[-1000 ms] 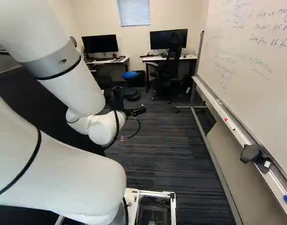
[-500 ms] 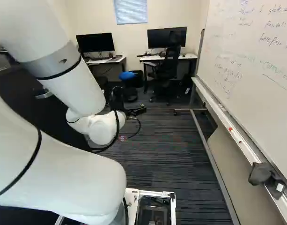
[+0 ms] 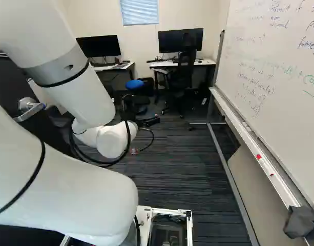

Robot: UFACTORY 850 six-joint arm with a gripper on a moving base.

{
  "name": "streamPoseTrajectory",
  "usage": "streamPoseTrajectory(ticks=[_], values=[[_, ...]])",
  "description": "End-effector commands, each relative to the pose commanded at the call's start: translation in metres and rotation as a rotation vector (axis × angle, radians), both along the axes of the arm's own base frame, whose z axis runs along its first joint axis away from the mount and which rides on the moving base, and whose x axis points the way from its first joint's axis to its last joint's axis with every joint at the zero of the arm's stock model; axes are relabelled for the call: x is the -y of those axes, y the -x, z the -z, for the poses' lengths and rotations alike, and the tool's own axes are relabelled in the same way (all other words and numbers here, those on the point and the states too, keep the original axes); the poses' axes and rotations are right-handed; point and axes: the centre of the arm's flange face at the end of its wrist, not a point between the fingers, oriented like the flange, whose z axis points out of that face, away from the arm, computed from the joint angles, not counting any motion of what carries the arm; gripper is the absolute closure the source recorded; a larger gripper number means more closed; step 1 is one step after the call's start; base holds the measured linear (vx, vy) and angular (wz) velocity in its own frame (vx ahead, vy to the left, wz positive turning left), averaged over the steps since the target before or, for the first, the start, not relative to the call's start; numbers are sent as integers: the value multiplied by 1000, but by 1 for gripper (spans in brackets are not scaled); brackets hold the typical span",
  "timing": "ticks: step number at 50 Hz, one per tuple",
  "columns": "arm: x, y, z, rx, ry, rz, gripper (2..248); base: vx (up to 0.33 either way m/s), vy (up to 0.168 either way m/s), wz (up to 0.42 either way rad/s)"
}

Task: Open the door and move inside

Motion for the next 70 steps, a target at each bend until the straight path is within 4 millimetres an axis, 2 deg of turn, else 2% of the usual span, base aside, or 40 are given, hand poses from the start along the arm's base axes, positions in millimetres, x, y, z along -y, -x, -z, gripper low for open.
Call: streamPoseTrajectory(ticks=[40, 70], values=[[0, 0, 0, 0, 0, 0, 3, 212, -15, -15], [0, 0, 0, 0, 0, 0, 3, 148, 2, -4]])
